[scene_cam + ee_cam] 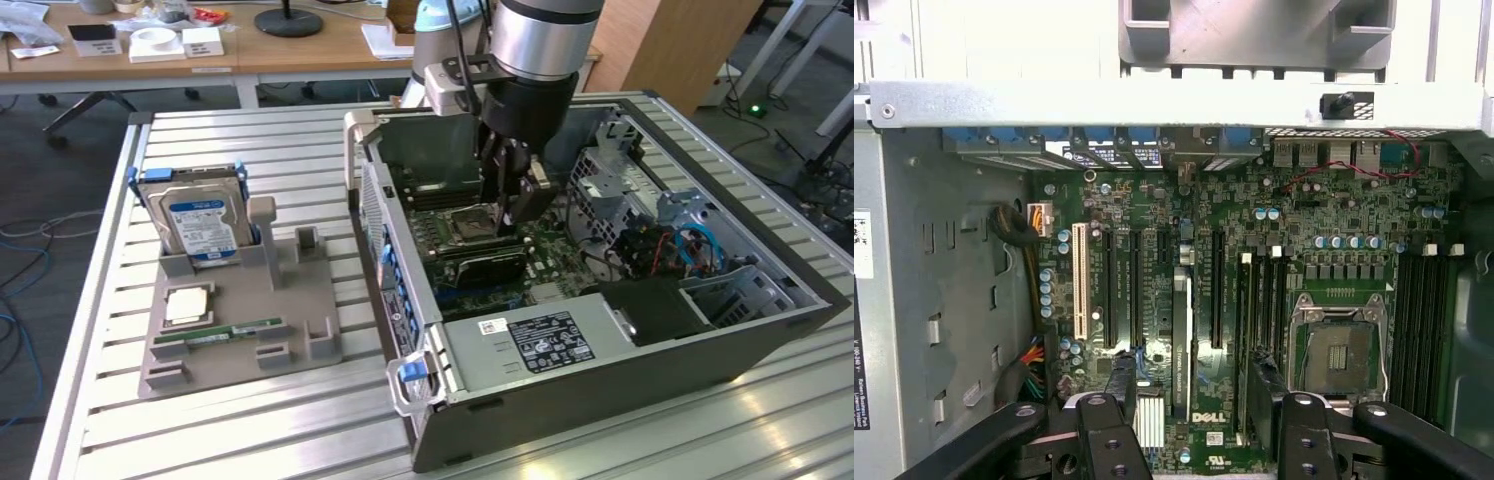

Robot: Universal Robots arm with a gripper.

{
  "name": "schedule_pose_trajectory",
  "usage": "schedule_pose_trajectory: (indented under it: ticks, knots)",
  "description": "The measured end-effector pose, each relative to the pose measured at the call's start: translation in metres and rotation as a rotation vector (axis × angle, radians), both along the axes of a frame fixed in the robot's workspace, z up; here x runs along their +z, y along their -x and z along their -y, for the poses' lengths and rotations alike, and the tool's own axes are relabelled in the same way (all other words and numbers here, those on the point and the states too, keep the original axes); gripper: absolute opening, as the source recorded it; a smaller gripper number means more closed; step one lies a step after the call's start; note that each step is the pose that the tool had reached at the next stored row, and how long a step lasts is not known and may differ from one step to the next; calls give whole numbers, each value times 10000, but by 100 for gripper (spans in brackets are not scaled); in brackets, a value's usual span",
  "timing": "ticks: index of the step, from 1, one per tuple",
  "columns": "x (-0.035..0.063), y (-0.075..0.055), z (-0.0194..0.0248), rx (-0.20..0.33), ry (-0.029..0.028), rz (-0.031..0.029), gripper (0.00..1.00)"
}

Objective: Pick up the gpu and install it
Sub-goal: 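Insert the gpu into the slot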

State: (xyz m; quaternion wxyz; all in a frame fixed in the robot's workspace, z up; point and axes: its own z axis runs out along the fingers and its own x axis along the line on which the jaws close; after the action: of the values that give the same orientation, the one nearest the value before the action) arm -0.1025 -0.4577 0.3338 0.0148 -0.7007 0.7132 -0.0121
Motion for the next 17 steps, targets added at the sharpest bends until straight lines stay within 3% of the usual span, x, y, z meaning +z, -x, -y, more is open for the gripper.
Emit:
schedule_pose_trajectory:
  ticks: [10,12,15,17]
  knots:
    - [31,0,0,0,0,0,57]
    - [56,0,0,0,1,-1,57]
    - [177,0,0,0,-4,2,57]
    - [179,0,0,0,0,0,57]
